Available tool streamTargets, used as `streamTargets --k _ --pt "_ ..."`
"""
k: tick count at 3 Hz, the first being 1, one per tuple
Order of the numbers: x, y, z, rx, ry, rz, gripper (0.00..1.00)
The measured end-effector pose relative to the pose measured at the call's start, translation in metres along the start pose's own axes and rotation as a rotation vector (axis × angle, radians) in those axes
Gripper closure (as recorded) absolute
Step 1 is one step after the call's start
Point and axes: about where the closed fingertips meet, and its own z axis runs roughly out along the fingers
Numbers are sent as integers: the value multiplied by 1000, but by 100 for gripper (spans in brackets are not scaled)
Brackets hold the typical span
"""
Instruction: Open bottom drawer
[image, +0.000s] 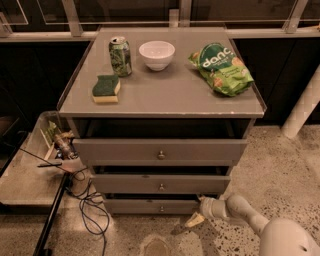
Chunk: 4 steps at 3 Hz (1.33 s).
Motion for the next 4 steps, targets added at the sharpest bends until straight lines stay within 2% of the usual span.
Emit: streamTargets --k 2,3,4 --pt "6 -13 6 7 10 8 0" --pt "6 -13 6 7 10 8 18" --pt "6 -13 6 7 10 8 43"
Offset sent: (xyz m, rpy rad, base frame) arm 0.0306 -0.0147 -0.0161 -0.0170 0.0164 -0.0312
